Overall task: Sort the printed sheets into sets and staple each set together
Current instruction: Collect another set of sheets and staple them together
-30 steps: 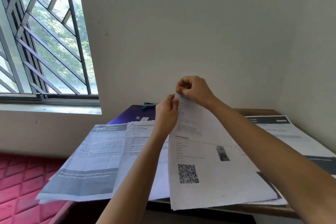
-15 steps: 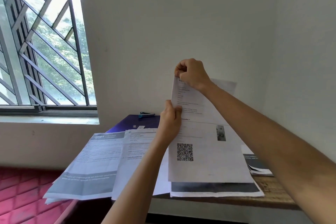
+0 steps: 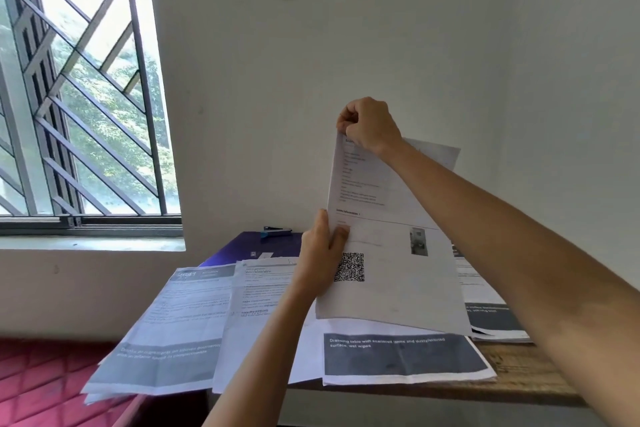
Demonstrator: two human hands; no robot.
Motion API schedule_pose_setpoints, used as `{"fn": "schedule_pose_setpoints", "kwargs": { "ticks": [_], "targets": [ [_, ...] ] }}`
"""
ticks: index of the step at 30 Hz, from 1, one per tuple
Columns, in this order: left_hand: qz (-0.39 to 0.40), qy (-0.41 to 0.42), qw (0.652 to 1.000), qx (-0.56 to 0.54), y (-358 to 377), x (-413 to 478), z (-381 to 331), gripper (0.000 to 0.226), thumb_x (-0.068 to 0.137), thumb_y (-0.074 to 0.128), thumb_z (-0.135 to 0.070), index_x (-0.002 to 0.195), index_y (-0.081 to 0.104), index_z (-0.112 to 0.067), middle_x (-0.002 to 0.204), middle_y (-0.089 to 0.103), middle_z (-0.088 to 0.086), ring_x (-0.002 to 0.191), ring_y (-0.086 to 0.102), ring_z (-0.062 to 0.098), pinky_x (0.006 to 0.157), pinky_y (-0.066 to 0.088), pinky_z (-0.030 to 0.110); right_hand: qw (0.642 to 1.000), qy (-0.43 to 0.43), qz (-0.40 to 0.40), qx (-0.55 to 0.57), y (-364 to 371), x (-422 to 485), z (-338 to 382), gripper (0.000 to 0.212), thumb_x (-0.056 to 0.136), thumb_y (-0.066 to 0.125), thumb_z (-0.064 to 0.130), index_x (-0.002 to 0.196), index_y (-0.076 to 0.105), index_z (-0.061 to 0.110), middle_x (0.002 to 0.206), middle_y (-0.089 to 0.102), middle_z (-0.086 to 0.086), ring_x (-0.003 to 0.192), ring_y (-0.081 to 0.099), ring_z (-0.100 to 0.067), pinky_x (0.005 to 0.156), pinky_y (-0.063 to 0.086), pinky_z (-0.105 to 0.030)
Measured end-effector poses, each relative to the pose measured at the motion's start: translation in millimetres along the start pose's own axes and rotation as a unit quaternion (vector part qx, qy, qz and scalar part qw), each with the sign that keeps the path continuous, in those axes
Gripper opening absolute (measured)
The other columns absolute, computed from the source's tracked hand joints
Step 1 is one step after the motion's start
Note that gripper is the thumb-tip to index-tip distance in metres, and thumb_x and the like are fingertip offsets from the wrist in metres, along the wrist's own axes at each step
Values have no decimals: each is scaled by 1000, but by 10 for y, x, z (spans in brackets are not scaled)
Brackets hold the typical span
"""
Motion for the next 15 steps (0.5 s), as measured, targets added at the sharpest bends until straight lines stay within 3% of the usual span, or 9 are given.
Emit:
{"fn": "schedule_pose_setpoints", "kwargs": {
  "ticks": [3, 6, 8, 11, 13, 15],
  "targets": [
    [15, -15, 1000, -15, -20, -22, 61, 17, 98, 53, -17, 91, 43, -5, 80, 59, -5, 69, 55, 12, 56, 41, 12, 1000, -11, 19, 22, 42, -22, -112, 11, 84, 62, 4, 88, 70, 10, 93, 71, -5, 85, 62, -13, 86, 52, -30],
    [12, -39, 999, -26, -58, -36, 171, 18, 98, 53, -19, 99, 48, -2, 93, 65, 4, 84, 62, 23, 72, 52, 31, 995, -57, -37, -75, 128, -193, -221, 30, 91, 59, 18, 119, 63, 9, 123, 62, -11, 116, 55, -26, 101, 42, -43],
    [6, -48, 999, -24, -75, -34, 219, 19, 98, 54, -18, 100, 48, 0, 95, 65, 7, 87, 62, 27, 76, 52, 38, 983, -139, -24, -119, 266, -440, -260, 48, 93, 55, 19, 138, 47, 6, 145, 44, -17, 137, 37, -31, 115, 27, -46],
    [-13, -59, 998, -19, -95, -25, 259, 19, 98, 54, -17, 97, 46, 0, 84, 60, 0, 81, 58, 23, 68, 45, 31, 966, -187, 79, -160, 493, -844, -379, 59, 100, 45, 26, 151, 22, 11, 160, 13, -9, 148, 6, -22, 118, -1, -34],
    [-30, -75, 997, -21, -127, -17, 287, 15, 98, 53, -16, 97, 47, -2, 87, 59, -2, 83, 56, 20, 68, 40, 26, 978, -122, 77, -150, 540, -1012, -538, 59, 101, 40, 31, 153, 16, 13, 161, 7, -8, 149, 0, -20, 117, -7, -33],
    [-41, -85, 996, -10, -170, -10, 326, 13, 99, 52, -17, 95, 45, -6, 93, 58, 0, 85, 54, 19, 68, 35, 24, 992, 10, 51, -111, 509, -1114, -737, 62, 102, 37, 33, 152, 13, 8, 160, 6, -12, 148, 1, -23, 118, -5, -36]
  ]
}}
Point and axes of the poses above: each hand's wrist, its own x-axis towards the middle knuckle, its own y-axis out of the palm, z = x × y, the point moved 2 cm from there along x, towards the middle knuckle
